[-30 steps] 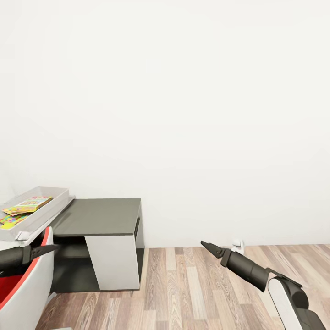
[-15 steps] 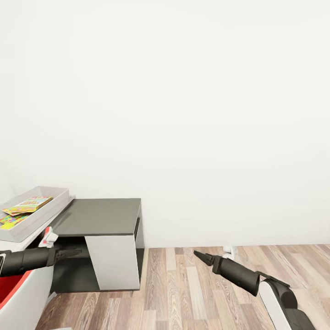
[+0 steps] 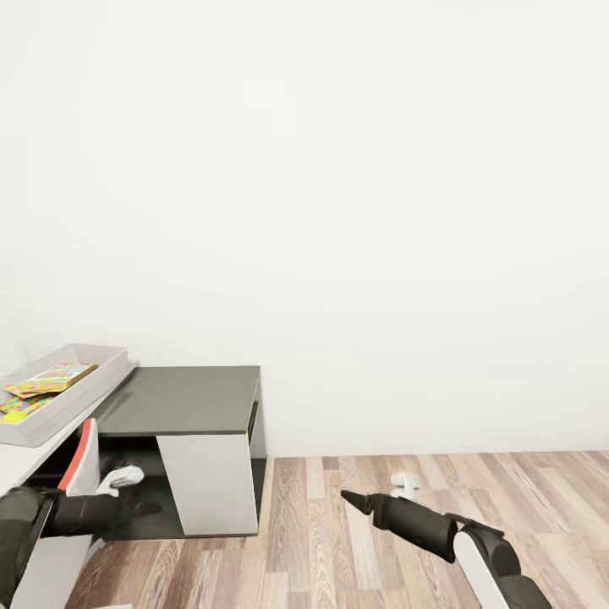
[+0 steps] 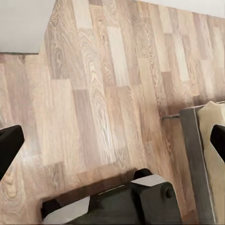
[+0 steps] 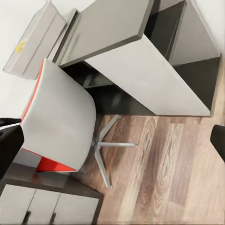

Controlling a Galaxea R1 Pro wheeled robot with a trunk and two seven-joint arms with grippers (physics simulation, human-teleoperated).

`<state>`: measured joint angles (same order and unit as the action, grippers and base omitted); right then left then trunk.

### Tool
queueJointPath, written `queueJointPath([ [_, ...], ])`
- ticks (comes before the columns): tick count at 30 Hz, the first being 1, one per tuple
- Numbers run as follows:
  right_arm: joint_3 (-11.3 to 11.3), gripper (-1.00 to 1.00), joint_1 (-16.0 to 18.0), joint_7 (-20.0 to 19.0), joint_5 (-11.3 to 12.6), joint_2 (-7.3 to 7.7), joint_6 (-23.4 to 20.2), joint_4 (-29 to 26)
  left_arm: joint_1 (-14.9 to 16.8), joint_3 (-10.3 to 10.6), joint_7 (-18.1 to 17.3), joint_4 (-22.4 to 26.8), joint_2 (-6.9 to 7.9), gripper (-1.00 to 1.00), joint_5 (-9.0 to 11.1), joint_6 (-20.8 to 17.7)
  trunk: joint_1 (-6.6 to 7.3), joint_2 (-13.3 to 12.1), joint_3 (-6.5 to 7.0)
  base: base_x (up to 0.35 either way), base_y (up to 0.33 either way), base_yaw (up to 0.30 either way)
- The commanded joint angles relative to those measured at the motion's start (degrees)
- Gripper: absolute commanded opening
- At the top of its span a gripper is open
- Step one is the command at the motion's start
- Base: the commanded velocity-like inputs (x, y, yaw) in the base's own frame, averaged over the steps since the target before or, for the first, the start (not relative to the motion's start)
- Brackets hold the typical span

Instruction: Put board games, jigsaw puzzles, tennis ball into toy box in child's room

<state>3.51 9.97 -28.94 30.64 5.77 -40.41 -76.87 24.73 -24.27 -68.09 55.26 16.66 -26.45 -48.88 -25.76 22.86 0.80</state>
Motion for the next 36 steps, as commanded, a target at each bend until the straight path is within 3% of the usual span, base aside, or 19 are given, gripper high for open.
queueJointPath([
  [1,0.31,1.0,-0.05,0.09,0.21,0.05,-0.22,0.49,0.05,-0.16,1.36,-1.46,-0.38,1.0,-1.08,-0.3,-0.02,0.05,-0.02,0.0,0.0,0.0],
  [2,0.95,1.0,-0.14,0.22,0.18,0.07,-0.1,1.25,0.04,-0.16,5.25,-4.67,-0.94,1.0,-1.86,0.24,-0.02,0.05,-0.02,0.0,0.0,0.0],
  [6,2.84,1.0,-0.21,0.45,-0.21,0.1,0.24,3.06,0.05,-0.21,13.56,-11.33,-1.66,1.0,-2.57,2.98,-0.02,0.05,-0.02,0.0,0.0,0.0],
  [7,4.23,1.0,-0.21,0.51,-0.81,0.07,0.89,4.46,0.05,-0.26,17.72,-14.58,-1.84,1.0,-2.58,5.05,-0.02,0.05,-0.02,0.0,0.0,0.0],
  [11,8.17,1.0,-0.21,0.72,-2.83,0.03,3.83,8.21,0.05,-0.37,25.65,-21.2,-2.02,1.0,-2.47,9.53,-0.02,0.05,-0.02,0.0,0.0,0.0],
  [12,10.46,1.0,-0.21,0.9,-4.01,-0.02,5.72,10.62,0.05,-0.42,29.18,-24.47,-2.07,1.0,-2.4,11.69,-0.02,0.05,-0.02,0.0,0.0,0.0],
  [15,14.52,1.0,-0.22,1.78,-5.7,-0.47,9.51,15.86,0.05,-0.55,34.65,-29.94,-2.01,1.0,-2.33,15.57,-0.02,0.05,-0.02,-0.002,0.0,0.0],
  [17,16.31,1.0,-0.22,2.76,-6.27,-1.14,11.85,19.49,0.05,-0.67,37.14,-32.71,-1.9,1.0,-2.31,17.75,-0.02,0.05,-0.02,-0.062,0.038,0.0],
  [21,17.63,1.0,-0.21,3.96,-6.7,-2.17,14.35,24.45,0.0,-0.91,39.0,-35.42,-1.67,1.0,-2.3,19.57,-0.02,0.05,-0.02,-0.16,0.118,0.0],
  [30,18.31,1.0,-0.22,4.77,-6.95,-3.2,19.61,31.62,-1.85,-1.03,41.9,-37.27,-1.55,1.0,-2.31,22.84,-0.02,0.05,-0.02,-0.115,0.076,0.0],
  [36,18.55,1.0,-0.22,4.91,-7.06,-5.1,26.28,40.1,-3.5,-1.04,47.15,-38.62,-1.61,1.0,-2.09,25.49,-0.02,0.05,-0.02,-0.15,0.033,0.0],
])
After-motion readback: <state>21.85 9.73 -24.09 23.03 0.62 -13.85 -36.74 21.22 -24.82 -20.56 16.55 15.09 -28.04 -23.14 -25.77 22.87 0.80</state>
